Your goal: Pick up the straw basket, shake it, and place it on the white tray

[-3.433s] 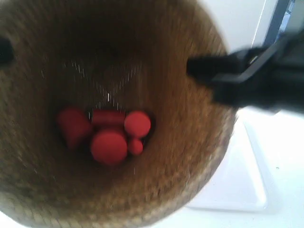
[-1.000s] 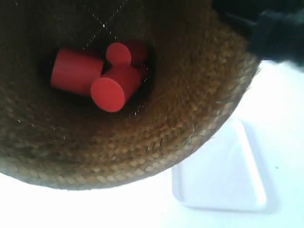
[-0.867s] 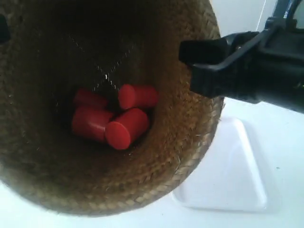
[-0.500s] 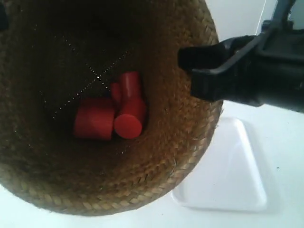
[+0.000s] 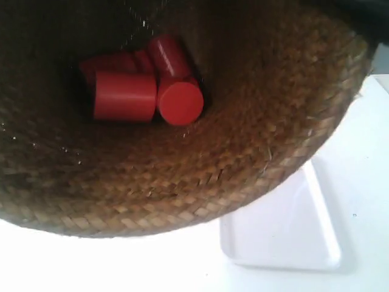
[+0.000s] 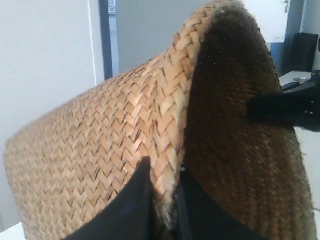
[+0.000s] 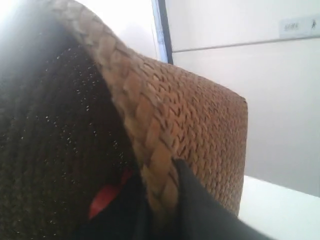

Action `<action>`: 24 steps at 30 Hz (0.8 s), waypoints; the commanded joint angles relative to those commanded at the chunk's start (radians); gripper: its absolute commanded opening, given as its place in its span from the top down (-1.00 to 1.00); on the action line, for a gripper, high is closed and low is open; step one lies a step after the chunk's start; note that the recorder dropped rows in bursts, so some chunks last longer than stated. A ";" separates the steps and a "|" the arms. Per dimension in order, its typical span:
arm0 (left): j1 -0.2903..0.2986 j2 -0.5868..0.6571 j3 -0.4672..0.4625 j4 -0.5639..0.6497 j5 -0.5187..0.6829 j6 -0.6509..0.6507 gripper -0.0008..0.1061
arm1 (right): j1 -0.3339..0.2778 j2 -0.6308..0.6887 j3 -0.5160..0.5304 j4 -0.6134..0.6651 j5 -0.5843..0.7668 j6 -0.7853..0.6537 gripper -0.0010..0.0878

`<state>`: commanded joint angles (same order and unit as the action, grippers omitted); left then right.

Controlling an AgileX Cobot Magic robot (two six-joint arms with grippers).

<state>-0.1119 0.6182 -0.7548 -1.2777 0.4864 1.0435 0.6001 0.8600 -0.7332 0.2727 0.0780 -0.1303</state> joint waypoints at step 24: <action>0.000 0.036 -0.016 -0.139 0.096 0.039 0.99 | 0.052 0.010 -0.063 -0.015 0.063 0.172 0.98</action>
<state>-0.1119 0.6540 -0.7706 -1.4163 0.5820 1.0829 0.6522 0.8695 -0.7962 0.2575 0.1413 0.0416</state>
